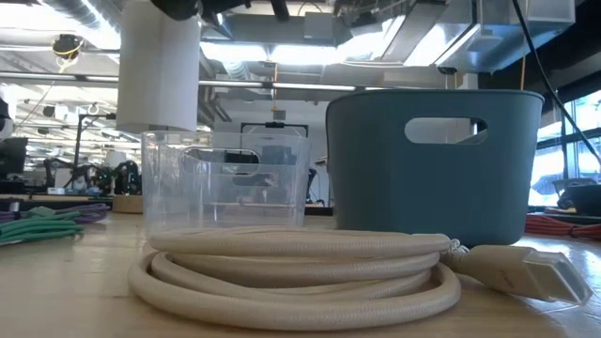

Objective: Pick & Place USB Port
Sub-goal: Put the light brown HDMI cable into the blue bin

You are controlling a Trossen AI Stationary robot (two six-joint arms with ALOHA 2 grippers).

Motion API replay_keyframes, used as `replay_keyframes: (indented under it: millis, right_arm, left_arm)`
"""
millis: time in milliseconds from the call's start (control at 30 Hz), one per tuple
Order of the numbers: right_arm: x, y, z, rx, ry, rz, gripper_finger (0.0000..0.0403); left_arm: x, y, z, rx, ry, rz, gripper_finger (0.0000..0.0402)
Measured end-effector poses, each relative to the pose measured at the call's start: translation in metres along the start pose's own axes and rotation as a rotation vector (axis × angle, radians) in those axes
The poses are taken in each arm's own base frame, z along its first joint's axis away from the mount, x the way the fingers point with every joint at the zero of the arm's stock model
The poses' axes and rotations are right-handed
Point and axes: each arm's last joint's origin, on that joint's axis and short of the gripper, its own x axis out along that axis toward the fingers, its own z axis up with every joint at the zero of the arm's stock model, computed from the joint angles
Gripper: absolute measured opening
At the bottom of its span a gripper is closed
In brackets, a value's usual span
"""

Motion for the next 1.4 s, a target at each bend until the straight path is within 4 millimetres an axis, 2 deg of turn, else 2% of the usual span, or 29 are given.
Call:
replay_keyframes:
  millis: [233, 333, 433, 533, 567, 833, 1067, 1233, 1400]
  right_arm:
    - [0.001, 0.000, 0.006, -0.023, -0.060, -0.001, 0.0206]
    - [0.001, 0.000, 0.006, -0.018, -0.065, -0.001, 0.0181]
    - [0.001, 0.000, 0.006, -0.018, -0.060, 0.003, 0.0125]
    - [0.001, 0.000, 0.006, -0.019, -0.064, 0.004, 0.0039]
    - [0.001, 0.000, 0.006, -0.019, -0.066, 0.003, 0.0029]
    - [-0.004, -0.002, 0.005, -0.029, -0.049, -0.071, 0.0029]
    - [-0.056, -0.003, 0.002, -0.012, -0.025, -0.265, 0.0029]
    - [-0.078, -0.001, -0.012, 0.119, 0.079, -0.305, 0.0013]
    - [-0.073, 0.010, -0.037, 0.244, 0.286, -0.318, 0.0013]
  left_arm:
    - [0.003, -0.006, -0.001, -0.001, -0.005, -0.019, 0.0012]
    - [0.004, -0.006, -0.001, 0.001, -0.005, -0.017, 0.0011]
    - [0.004, -0.006, -0.001, 0.002, -0.005, -0.014, 0.0012]
    - [0.004, -0.006, -0.001, 0.001, -0.004, -0.007, 0.0026]
    - [0.004, -0.005, -0.001, 0.000, -0.002, -0.006, 0.0034]
    - [0.003, -0.005, -0.003, -0.023, 0.020, -0.013, 0.0105]
    - [0.003, -0.003, -0.005, -0.060, 0.035, 0.008, 0.0196]
    - [0.002, -0.003, -0.005, -0.067, 0.045, -0.004, 0.0244]
    - [-0.002, -0.001, 0.002, -0.018, 0.028, 0.004, 0.0254]
